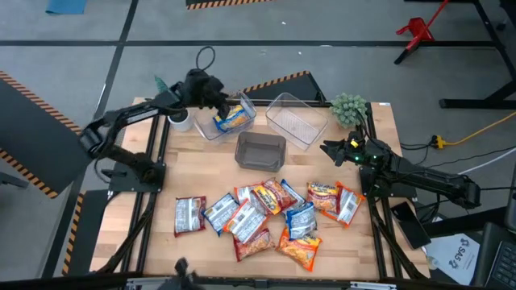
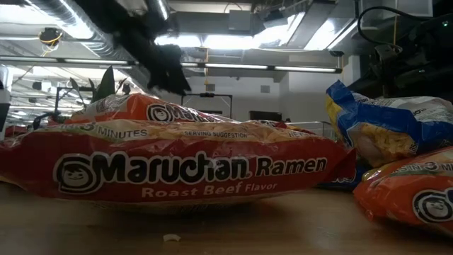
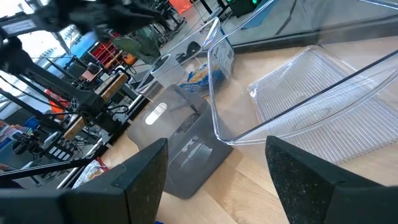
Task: Sort Maruchan noodles
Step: Put the red noodle pack into the gray bin
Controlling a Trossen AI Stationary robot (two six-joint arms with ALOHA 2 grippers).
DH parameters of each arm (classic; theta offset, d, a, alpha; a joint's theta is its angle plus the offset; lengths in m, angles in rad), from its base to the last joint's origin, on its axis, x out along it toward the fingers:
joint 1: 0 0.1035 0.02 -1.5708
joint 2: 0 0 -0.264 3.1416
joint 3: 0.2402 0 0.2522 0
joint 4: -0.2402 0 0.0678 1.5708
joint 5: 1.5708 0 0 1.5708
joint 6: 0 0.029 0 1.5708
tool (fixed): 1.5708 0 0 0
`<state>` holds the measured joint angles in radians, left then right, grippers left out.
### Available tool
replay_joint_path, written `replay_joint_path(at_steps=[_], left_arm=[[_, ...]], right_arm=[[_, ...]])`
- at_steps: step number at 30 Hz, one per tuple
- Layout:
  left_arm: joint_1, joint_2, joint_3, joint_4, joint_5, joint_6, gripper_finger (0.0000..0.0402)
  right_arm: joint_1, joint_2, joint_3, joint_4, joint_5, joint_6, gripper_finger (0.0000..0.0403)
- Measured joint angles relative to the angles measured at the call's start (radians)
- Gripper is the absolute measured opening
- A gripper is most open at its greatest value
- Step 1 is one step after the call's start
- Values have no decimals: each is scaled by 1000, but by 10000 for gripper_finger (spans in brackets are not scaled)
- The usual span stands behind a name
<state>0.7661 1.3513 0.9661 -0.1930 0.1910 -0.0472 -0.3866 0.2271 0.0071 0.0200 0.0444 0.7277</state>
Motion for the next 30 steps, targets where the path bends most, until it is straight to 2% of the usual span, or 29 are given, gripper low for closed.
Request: replay_joint_path(at_steps=[4, 8, 12, 17, 23, 30], left_arm=[[-83, -155, 0, -218, 115, -18, 157], [-242, -267, 0, -425, 150, -1, 157], [-459, -327, 0, -570, 65, -109, 157], [-739, -338, 0, -698, -82, -254, 157], [-1017, -315, 0, -711, -182, -441, 157], [-1266, -264, 0, -702, -279, -608, 163]], right_arm=[[0, 0, 0, 0, 0, -18, 257], [0, 0, 0, 0, 0, -32, 257], [0, 0, 0, 0, 0, -32, 257], [0, 0, 0, 0, 0, -33, 257], [0, 0, 0, 0, 0, -33, 257], [0, 0, 0, 0, 0, -34, 257]])
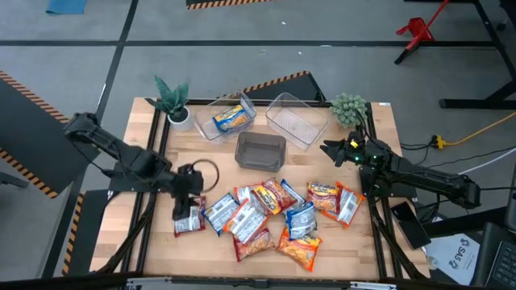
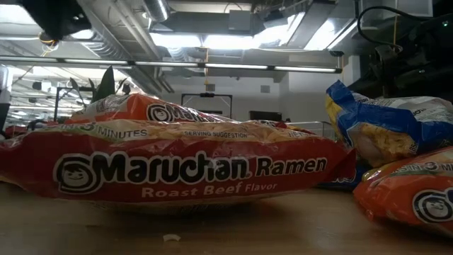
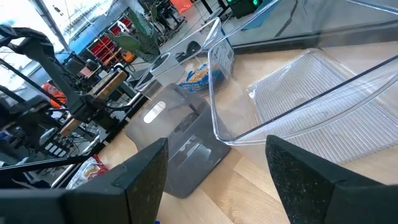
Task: Sort Maruchan noodles
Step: Put the red noodle pack into the gray bin
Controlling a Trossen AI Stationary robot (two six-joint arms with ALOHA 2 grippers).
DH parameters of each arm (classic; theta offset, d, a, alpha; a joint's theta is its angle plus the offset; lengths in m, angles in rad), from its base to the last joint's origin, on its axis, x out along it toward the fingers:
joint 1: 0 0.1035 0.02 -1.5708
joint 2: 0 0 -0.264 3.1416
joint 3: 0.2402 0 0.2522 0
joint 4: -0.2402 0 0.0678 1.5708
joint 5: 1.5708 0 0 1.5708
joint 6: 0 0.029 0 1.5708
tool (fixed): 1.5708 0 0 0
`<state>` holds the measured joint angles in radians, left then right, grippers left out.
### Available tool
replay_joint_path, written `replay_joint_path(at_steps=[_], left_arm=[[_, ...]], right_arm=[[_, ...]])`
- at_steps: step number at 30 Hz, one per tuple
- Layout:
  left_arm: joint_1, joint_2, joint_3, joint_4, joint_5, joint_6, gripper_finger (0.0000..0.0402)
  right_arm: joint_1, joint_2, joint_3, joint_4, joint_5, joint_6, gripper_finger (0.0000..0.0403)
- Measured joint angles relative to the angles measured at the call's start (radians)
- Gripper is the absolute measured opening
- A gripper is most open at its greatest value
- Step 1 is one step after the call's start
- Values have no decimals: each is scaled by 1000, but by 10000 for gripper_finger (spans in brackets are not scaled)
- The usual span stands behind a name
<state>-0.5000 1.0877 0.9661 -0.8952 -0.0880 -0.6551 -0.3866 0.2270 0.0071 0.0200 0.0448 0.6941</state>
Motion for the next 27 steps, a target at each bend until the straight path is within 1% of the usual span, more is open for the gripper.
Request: replay_joint_path(at_steps=[3, 6, 8, 13, 18, 23, 27], left_arm=[[-66, 35, 0, 32, -23, -53, 176], [-108, 81, 0, 37, -26, -116, 193], [-137, 113, 0, 36, -27, -131, 207], [-186, 195, 0, 44, -64, -177, 247], [-234, 286, 0, 45, -67, -236, 280], [-290, 379, 0, 71, -68, -339, 295], [-327, 442, 0, 100, -78, -374, 297]], right_arm=[[0, 0, 0, 0, 0, 0, 257], [0, 0, 0, 0, 0, -1, 257], [0, 0, 0, 0, 0, -1, 257], [0, 0, 0, 0, 0, -1, 257], [0, 0, 0, 0, -2, -1, 257], [0, 0, 0, 0, -3, 0, 257], [0, 0, 0, 0, -3, 0, 257]])
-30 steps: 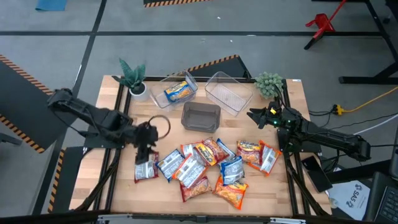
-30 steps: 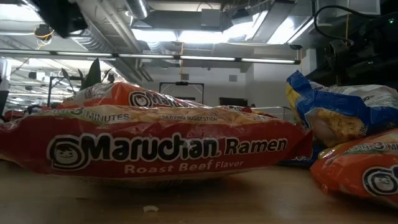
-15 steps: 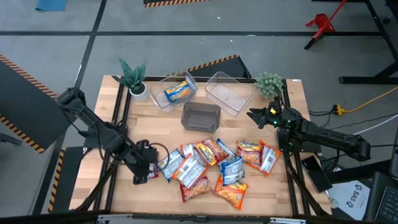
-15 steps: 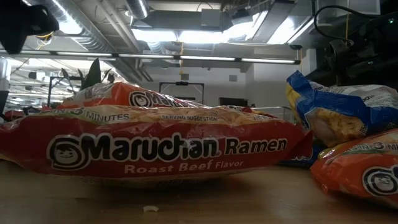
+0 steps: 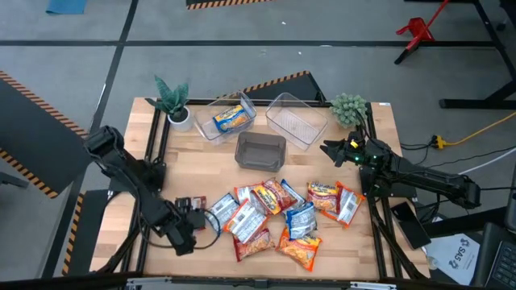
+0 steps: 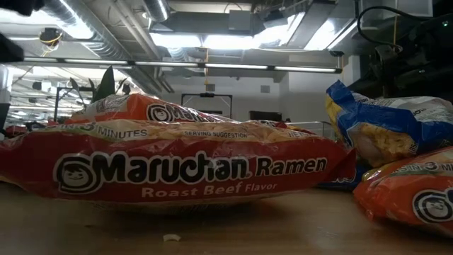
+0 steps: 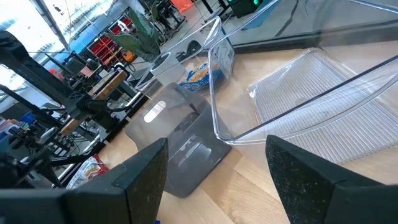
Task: Sort Maruchan noodles
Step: Put the red noodle pack into the gray bin
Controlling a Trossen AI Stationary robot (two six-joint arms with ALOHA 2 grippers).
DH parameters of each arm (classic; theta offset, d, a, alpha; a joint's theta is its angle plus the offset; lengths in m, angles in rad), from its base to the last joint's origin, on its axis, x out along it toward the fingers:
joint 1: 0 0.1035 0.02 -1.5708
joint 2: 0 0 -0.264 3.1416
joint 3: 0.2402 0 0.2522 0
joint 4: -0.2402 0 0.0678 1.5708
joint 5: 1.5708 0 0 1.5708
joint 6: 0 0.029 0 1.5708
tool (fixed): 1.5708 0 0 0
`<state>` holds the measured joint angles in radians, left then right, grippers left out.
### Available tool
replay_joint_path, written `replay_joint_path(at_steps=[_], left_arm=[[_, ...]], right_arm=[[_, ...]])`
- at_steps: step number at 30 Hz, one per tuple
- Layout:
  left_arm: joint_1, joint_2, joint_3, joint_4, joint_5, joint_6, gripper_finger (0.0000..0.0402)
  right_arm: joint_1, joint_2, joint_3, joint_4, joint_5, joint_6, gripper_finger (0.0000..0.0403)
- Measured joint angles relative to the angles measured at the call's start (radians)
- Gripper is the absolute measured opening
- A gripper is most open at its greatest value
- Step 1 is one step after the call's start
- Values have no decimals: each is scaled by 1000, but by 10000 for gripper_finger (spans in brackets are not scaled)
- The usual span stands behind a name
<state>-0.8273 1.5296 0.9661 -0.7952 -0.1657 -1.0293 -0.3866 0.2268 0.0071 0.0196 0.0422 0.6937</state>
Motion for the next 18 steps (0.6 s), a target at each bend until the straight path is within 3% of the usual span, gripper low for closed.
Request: replay_joint_path(at_steps=[12, 18], left_arm=[[-47, 193, 8, -18, -121, -38, 297], [-47, 220, 9, -58, -149, -63, 292]], right_arm=[[0, 0, 0, 0, 0, 0, 257], [0, 0, 0, 0, -1, 13, 257]])
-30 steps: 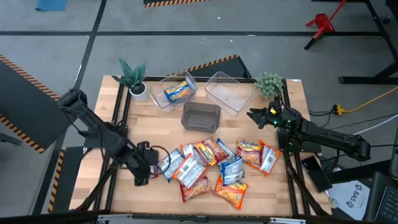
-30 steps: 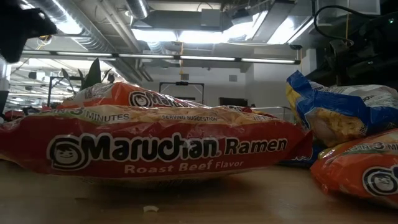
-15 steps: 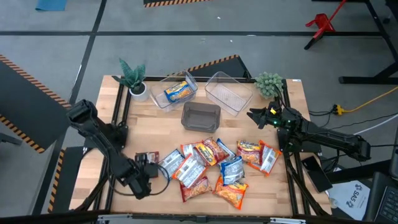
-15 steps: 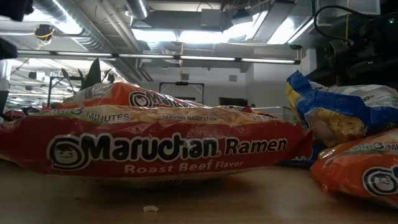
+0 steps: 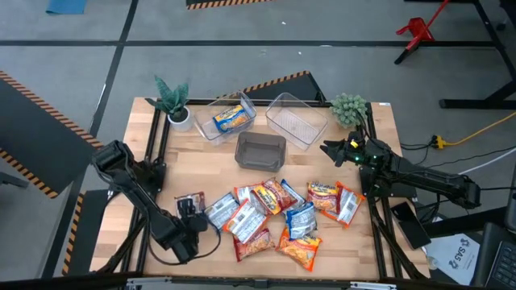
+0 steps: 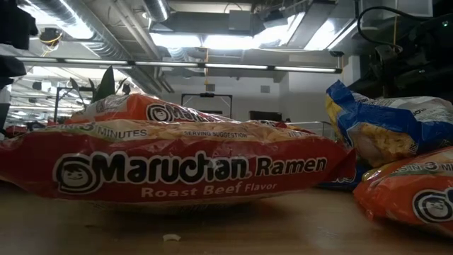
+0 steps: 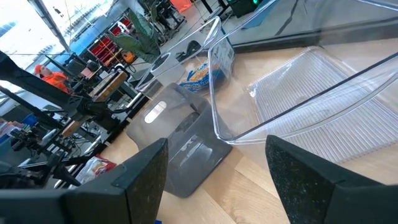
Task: Sort Maruchan noodles
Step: Put the red noodle pack into the gray bin
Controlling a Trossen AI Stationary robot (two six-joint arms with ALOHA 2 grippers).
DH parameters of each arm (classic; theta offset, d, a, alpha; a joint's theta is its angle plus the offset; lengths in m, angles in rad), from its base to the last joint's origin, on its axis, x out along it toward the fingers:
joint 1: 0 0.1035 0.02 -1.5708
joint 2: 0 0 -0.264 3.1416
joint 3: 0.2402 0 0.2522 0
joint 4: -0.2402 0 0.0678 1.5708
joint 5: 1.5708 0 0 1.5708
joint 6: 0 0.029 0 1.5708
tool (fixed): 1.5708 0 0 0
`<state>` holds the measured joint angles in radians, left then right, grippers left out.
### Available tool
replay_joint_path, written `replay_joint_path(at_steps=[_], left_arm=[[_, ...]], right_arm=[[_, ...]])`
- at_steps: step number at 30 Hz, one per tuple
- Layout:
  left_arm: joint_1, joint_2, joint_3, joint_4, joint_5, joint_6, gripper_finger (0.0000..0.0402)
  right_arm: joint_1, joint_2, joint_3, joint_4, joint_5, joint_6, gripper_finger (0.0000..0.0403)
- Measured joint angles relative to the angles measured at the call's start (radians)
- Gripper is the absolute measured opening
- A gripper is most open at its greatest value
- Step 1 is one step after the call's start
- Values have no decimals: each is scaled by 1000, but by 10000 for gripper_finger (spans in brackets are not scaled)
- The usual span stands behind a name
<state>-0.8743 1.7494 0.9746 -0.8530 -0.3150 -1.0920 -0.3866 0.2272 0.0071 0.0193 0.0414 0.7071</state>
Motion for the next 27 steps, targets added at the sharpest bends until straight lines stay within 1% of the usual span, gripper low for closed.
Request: replay_joint_path(at_steps=[3, 5, 14, 19, 27], left_arm=[[1, 1, -2, -14, 1, -3, 276], [1, 2, -2, -27, 2, -12, 258], [2, 4, -6, -87, 9, -120, 154], [15, 0, -3, -90, 39, -175, 102], [48, 12, 101, -205, 126, -187, 49]], right_arm=[[0, 0, 0, 0, 0, 1, 257], [0, 0, 0, 0, 0, 3, 257], [0, 0, 0, 0, 0, 3, 257], [0, 0, 0, 0, 0, 3, 257], [0, 0, 0, 0, 0, 3, 257]])
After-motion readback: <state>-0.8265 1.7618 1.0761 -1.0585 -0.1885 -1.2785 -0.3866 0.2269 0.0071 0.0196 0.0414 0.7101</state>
